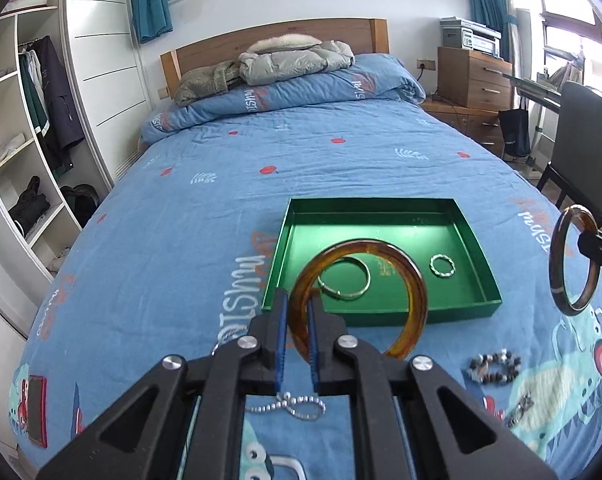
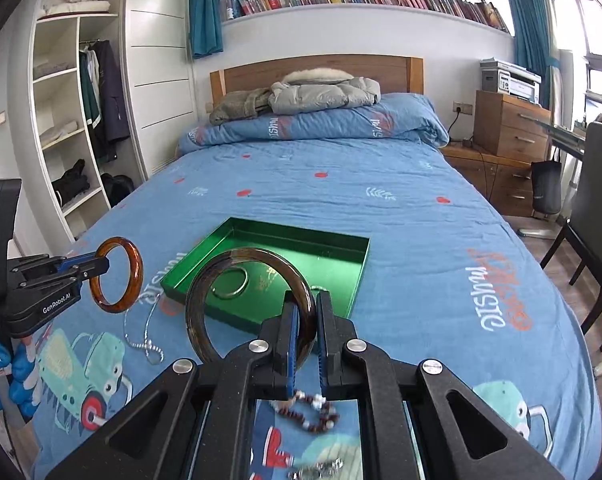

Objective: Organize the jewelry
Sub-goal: 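Lower the amber bangle into the tray with the left tool while the right tool releases the brown bangle there, then lift both open tools out of the tray toward the remaining jewelry, then grasp a small silver ring with the left tool while the right tool grasps the silver watch, then carry the ring into the tray with the left tool while the right tool releases the watch there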

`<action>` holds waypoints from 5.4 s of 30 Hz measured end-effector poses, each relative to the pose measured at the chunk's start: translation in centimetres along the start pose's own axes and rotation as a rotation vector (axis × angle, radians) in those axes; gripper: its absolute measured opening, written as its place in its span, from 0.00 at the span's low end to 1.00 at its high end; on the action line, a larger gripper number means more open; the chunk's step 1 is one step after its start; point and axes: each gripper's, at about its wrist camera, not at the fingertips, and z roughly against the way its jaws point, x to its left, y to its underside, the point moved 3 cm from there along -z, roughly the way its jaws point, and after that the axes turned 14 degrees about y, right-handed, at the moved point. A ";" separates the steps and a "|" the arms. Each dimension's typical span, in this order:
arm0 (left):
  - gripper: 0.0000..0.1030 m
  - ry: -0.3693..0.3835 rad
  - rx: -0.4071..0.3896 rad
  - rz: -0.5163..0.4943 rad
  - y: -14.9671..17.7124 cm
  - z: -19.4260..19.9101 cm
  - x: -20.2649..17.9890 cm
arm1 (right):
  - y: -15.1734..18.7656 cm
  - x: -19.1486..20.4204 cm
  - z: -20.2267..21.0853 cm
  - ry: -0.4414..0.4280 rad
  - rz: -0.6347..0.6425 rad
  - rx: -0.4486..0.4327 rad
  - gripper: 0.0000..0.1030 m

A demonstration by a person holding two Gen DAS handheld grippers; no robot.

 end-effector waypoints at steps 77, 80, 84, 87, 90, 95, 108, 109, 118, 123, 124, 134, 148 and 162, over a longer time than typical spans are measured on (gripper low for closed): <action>0.25 0.234 0.088 0.126 14.4 13.0 -4.6 | 9.3 -10.3 11.2 -0.121 -0.036 0.078 0.28; 0.25 0.257 0.128 0.116 15.4 10.5 -6.4 | 10.9 -10.4 10.3 -0.141 -0.053 0.108 0.28; 0.25 0.285 0.185 0.084 16.3 7.1 -7.8 | 13.1 -10.2 8.6 -0.168 -0.076 0.165 0.28; 0.25 0.300 0.214 0.054 16.6 5.0 -8.3 | 14.4 -9.7 6.7 -0.183 -0.091 0.210 0.28; 0.25 0.329 0.248 0.043 16.8 2.7 -8.4 | 15.5 -9.1 4.6 -0.200 -0.096 0.256 0.28; 0.28 0.359 0.292 0.039 16.7 -1.0 -8.4 | 16.8 -7.8 1.2 -0.230 -0.104 0.330 0.28; 0.33 0.368 0.322 0.058 16.0 -6.7 -8.2 | 18.4 -6.4 -5.2 -0.331 -0.272 0.467 0.30; 0.33 0.367 0.321 0.055 16.1 -6.8 -8.2 | 18.4 -6.5 -5.5 -0.331 -0.286 0.474 0.30; 0.30 0.328 0.305 0.000 16.3 -6.9 -8.8 | 18.4 -5.9 -7.4 -0.335 -0.337 0.497 0.24; 0.17 0.326 0.297 0.005 16.4 -6.7 -8.5 | 18.6 -5.3 -7.3 -0.319 -0.309 0.492 0.15; 0.16 0.326 0.297 0.005 16.5 -6.5 -8.4 | 18.6 -5.4 -7.1 -0.316 -0.307 0.487 0.15; 0.16 0.315 0.235 0.042 15.6 -3.9 -6.4 | 16.5 -6.4 -3.7 -0.301 -0.274 0.371 0.14; 0.16 0.295 0.121 0.120 11.0 -1.5 -1.3 | 9.8 -7.3 -1.9 -0.259 -0.247 0.243 0.14; 0.16 0.343 0.087 0.117 1.4 -9.1 -1.8 | -0.3 0.4 -9.7 -0.304 -0.161 0.171 0.14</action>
